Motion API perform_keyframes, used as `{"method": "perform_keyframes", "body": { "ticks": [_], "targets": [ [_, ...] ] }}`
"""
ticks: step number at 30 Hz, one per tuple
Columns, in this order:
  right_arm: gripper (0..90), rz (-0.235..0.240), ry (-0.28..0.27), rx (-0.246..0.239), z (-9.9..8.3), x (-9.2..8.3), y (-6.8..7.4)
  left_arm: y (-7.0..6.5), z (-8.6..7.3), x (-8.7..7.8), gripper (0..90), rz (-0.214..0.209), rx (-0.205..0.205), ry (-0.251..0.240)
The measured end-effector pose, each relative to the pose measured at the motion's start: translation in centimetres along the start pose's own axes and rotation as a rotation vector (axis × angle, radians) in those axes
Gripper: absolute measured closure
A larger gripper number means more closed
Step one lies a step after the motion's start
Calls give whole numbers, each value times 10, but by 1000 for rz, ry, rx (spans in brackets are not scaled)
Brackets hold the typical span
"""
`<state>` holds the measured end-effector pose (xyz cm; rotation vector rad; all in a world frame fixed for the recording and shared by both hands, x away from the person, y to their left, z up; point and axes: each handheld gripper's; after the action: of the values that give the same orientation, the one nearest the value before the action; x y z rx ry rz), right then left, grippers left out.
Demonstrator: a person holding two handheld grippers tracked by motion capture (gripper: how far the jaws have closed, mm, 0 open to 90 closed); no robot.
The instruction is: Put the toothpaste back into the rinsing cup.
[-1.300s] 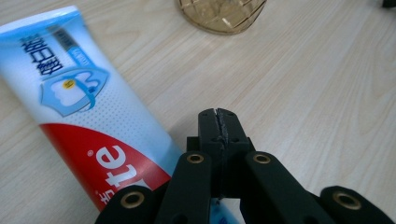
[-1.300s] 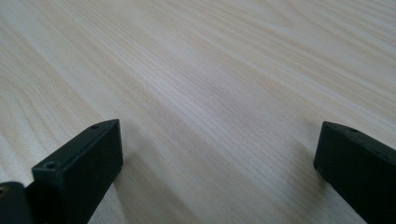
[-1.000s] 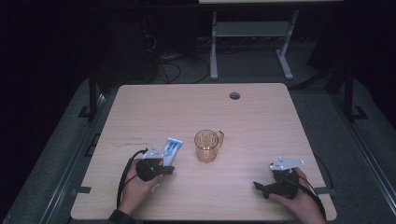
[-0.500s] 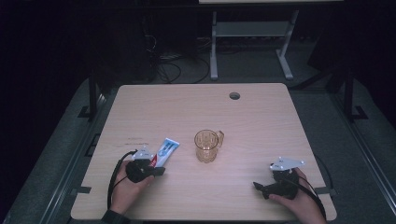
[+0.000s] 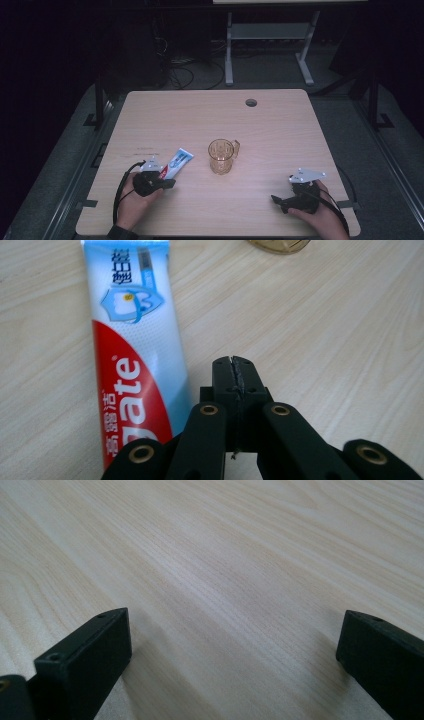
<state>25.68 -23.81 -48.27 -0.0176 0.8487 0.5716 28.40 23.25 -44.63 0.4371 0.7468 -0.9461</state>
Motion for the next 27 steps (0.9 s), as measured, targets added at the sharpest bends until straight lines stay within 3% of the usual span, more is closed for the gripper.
{"method": "perform_keyframes", "body": {
  "ticks": [4, 10, 16, 27],
  "targets": [
    [5, 0, 0, 0, 0, 0, 0, -2, 5, -4, 873, -5, 2, -11],
    [5, 0, 0, 0, 0, 0, 0, -1, 16, -8, 747, 13, 10, -5],
    [5, 0, 0, 0, 0, 0, 0, 10, 29, -11, 594, 50, 6, 0],
    [5, 0, 0, 0, 0, 0, 0, 24, 38, -5, 455, 79, -4, 28]
  ]
}}
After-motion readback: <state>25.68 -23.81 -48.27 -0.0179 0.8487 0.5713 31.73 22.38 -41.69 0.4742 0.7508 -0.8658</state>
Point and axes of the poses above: each handheld gripper's, and its own axes: x roughly forward along the jaws, z roughly out of its top, y roughly to its left, and after that the axes turned 15 degrees about x, right-handed
